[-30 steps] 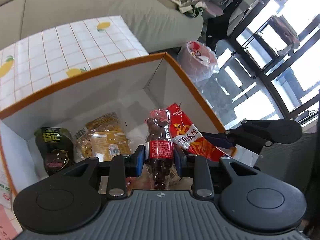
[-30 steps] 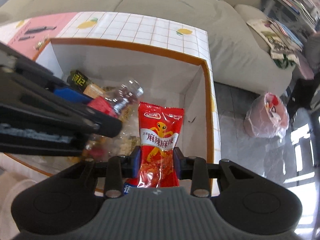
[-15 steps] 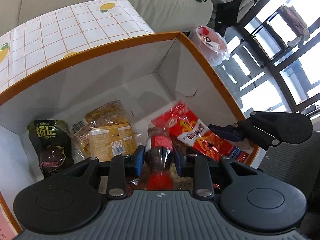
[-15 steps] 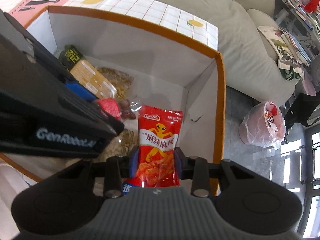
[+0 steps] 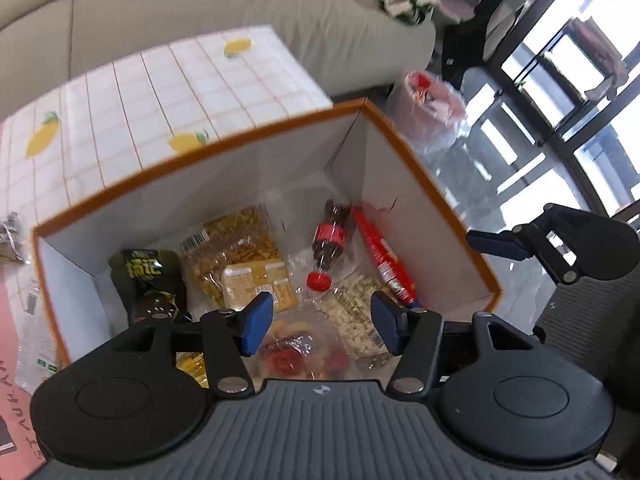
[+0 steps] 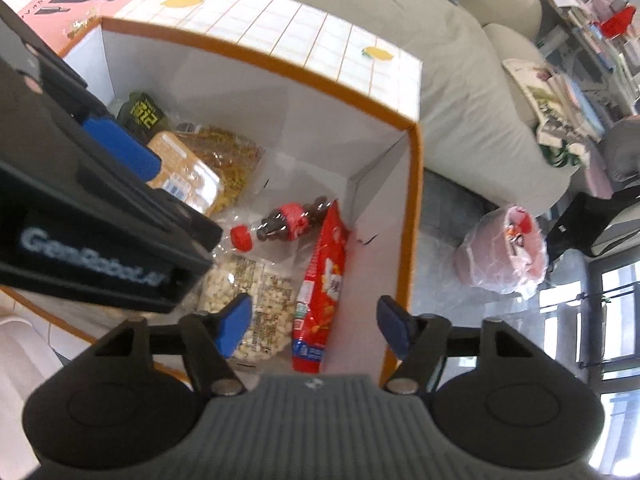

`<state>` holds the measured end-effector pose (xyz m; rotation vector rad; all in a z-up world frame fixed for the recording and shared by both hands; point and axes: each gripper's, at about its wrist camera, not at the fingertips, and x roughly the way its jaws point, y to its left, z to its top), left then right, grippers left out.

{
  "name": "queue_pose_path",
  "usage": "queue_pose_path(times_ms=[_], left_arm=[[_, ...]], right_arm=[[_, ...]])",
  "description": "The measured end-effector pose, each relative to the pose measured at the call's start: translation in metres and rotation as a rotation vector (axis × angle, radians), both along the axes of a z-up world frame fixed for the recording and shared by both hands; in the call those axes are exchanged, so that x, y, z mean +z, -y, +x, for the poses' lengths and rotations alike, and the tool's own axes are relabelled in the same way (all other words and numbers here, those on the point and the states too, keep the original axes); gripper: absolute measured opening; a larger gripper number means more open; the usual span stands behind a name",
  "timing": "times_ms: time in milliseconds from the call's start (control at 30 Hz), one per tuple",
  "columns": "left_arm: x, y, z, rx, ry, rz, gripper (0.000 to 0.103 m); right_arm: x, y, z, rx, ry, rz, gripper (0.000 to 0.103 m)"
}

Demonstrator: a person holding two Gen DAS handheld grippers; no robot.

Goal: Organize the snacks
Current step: 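Open both grippers to drop the cola bottle and spicy-strip bag into the box, then move both grippers back to the white snack bar and clear nut bag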

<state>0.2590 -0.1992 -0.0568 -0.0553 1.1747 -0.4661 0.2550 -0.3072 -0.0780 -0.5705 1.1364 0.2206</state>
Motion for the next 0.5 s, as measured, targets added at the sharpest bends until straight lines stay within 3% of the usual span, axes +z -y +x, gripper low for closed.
queue_pose_path(times_ms=[167,400,500], left_arm=[[0.028,-0.014,-0.016,0.011,0.069,-0.038,0.075],[0.065,-0.053,-0.050,0.089,0.207,-0.111,0.077],[0.080,-0.071,-0.068,0.110,0.286,-0.108,0.077]], right_arm=[[0.021,-0.001,-0.014,-0.066,0.052,-0.004,0.076],[0.063,-0.002,-0.038,-0.257,0.157,0.177,0.087],[0.080,-0.012,-0.057,-0.302,0.212,0.277,0.090]])
